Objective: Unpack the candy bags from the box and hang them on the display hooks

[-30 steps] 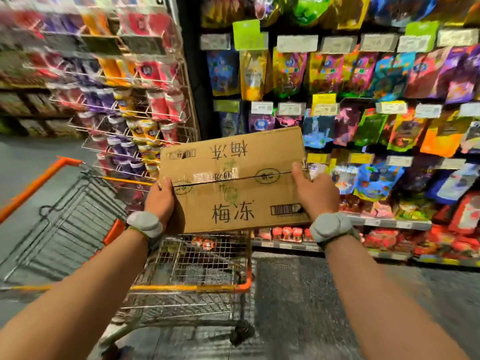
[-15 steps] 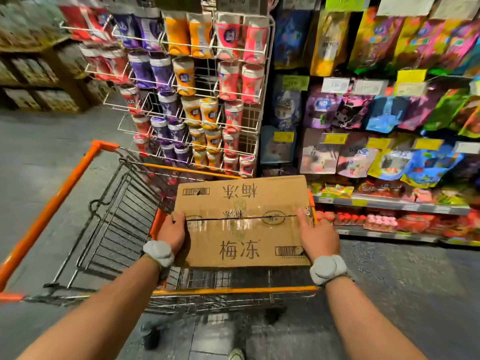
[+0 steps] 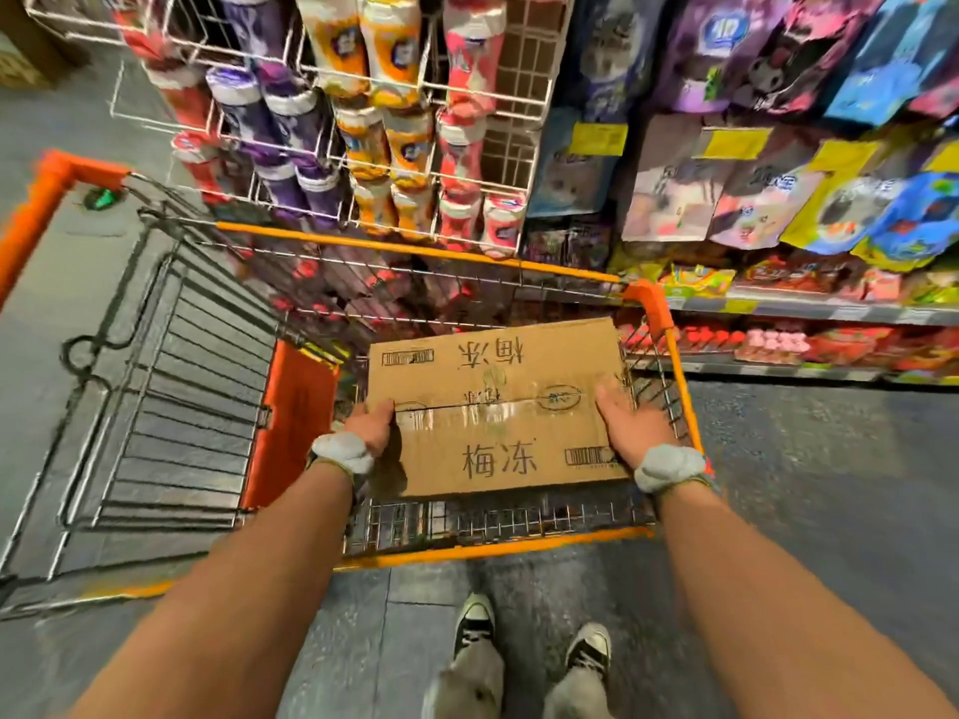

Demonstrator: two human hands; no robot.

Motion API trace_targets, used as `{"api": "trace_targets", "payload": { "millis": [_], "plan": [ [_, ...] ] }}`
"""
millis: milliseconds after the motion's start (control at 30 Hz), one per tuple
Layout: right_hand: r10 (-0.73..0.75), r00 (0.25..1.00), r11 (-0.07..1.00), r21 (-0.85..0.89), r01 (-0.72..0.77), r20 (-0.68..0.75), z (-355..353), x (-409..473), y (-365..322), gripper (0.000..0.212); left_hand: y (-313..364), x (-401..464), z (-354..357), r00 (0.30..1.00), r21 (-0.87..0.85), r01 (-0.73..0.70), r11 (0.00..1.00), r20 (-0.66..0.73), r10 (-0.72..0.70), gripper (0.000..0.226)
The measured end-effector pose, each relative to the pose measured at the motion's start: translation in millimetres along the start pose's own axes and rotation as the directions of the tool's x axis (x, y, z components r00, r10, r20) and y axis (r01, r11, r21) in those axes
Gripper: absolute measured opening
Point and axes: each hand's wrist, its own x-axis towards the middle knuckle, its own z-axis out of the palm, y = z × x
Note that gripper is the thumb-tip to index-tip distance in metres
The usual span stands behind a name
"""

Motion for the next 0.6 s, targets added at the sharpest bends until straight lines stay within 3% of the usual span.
{"api": "trace_targets", "payload": {
  "millis": [133,200,367,467,600],
  "plan": [
    [0.002,0.999,0.999,0.038,-0.004,0.046,6.3,7.0,18.1,0.078,6.0,-4.7,18.0,0.997,0.223,0.000,0.975,0.074,-0.017,0.060],
    [-0.040,0.999,0.997,0.068,0.038,0.035,3.7,4.5,20.5,0.064,4.7,-3.4,22.9,0.997,0.215,0.036,0.976,0.063,-0.051,0.066],
    [-0.092,0.993,0.992,0.080,0.097,-0.068,-23.1,-26.0,23.1,0.061,13.6,-25.8,17.1,0.997,0.162,0.066,0.985,-0.039,-0.061,0.075],
    [-0.155,0.982,0.981,0.101,0.165,-0.104,-44.9,-46.1,31.0,0.057,24.5,-51.7,9.7,0.979,0.171,0.005,0.985,-0.200,0.029,0.092],
    [-0.184,0.972,0.966,0.155,0.206,-0.144,-70.9,-80.3,44.7,0.045,35.7,-86.8,9.2,0.943,0.194,-0.170,0.966,-0.252,0.217,0.100]
  ]
}}
